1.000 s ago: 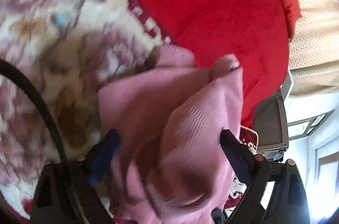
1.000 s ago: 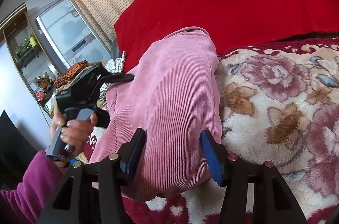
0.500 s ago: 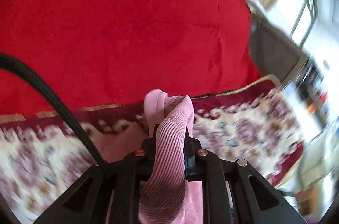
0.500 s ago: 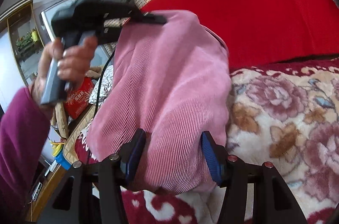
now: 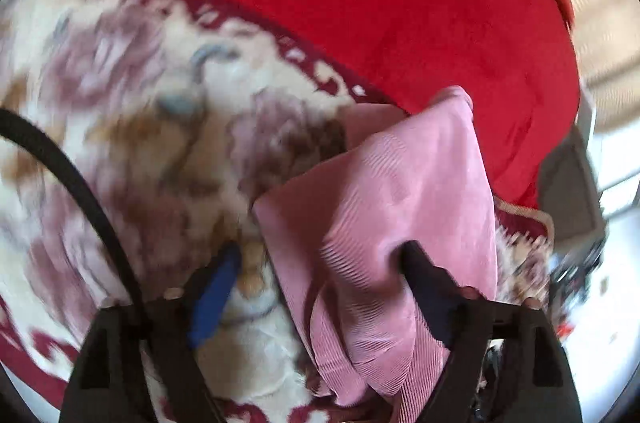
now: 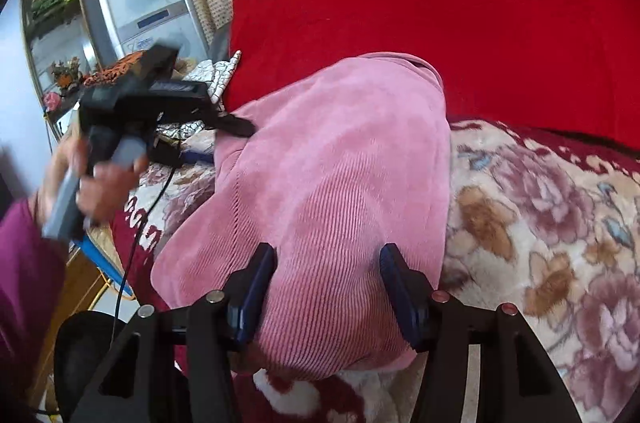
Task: Fold large clothes
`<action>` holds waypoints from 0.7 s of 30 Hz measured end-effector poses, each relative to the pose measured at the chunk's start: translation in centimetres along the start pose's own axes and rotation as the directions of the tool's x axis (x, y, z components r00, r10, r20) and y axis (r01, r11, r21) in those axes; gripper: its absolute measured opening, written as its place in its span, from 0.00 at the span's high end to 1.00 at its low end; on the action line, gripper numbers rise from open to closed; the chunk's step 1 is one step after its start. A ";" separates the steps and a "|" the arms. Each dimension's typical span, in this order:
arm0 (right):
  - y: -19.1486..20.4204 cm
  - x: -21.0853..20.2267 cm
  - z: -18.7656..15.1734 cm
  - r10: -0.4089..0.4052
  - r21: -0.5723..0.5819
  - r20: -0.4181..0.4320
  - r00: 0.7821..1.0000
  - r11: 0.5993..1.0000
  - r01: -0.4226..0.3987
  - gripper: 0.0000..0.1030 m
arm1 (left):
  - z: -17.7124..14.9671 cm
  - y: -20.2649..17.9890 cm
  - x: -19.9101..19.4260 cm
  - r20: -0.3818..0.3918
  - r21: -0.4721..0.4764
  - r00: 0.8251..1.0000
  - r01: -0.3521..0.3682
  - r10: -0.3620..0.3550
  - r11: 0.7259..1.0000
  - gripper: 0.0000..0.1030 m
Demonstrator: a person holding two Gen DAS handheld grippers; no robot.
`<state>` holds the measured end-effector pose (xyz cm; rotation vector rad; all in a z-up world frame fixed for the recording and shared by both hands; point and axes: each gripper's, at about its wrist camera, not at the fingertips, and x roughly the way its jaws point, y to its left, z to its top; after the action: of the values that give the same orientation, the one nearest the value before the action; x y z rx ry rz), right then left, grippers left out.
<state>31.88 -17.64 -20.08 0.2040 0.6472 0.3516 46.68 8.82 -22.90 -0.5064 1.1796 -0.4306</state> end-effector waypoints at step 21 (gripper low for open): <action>-0.5 -2.4 -2.4 -0.010 0.090 0.117 0.993 0.996 -0.001 0.44 | 1.1 -11.0 0.4 0.018 0.264 0.994 0.101 -0.109 0.959 0.80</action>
<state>28.67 -18.83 -20.77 0.3074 0.5474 0.3039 47.22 -0.17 -16.43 -0.3446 1.0482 -0.6585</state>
